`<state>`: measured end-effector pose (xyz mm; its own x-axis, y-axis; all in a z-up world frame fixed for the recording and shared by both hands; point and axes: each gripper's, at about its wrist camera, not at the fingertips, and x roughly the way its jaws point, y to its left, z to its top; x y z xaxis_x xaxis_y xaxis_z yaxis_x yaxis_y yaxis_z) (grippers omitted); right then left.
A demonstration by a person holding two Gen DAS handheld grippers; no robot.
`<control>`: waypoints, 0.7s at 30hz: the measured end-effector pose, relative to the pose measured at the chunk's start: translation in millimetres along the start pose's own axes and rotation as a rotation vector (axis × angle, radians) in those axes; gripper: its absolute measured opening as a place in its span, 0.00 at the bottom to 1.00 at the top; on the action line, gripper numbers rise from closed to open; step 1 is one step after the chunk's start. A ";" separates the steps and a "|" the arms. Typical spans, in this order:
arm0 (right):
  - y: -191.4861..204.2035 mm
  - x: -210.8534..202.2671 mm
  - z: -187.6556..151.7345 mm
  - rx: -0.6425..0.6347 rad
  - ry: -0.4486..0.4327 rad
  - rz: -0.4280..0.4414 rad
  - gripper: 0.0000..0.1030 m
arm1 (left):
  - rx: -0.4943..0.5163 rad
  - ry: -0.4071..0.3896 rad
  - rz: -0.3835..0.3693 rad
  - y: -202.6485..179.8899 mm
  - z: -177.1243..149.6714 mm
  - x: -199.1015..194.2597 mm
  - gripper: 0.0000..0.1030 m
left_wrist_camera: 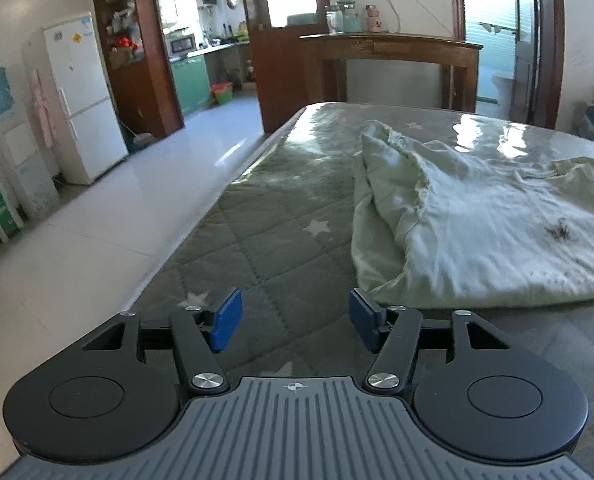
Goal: Fold clothes
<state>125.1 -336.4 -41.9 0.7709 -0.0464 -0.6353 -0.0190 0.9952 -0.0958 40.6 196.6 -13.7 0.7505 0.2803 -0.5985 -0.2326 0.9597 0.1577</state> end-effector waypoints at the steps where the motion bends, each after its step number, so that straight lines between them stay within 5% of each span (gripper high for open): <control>1: -9.9 -1.7 -6.2 0.015 0.000 -0.028 0.70 | 0.003 -0.001 0.011 0.2 -2.3 -0.4 0.63; 15: -90.6 -11.4 -44.2 0.200 -0.014 -0.210 0.78 | -0.047 -0.018 0.083 6.4 -16.7 -0.5 0.79; 21: -107.2 -11.2 -54.2 0.237 -0.023 -0.221 0.86 | -0.092 -0.001 0.077 12.8 -16.1 4.9 0.86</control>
<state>84.0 -447.2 -66.0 0.7542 -0.2647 -0.6010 0.2972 0.9537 -0.0471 31.4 209.9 -27.3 0.7289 0.3532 -0.5865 -0.3454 0.9294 0.1304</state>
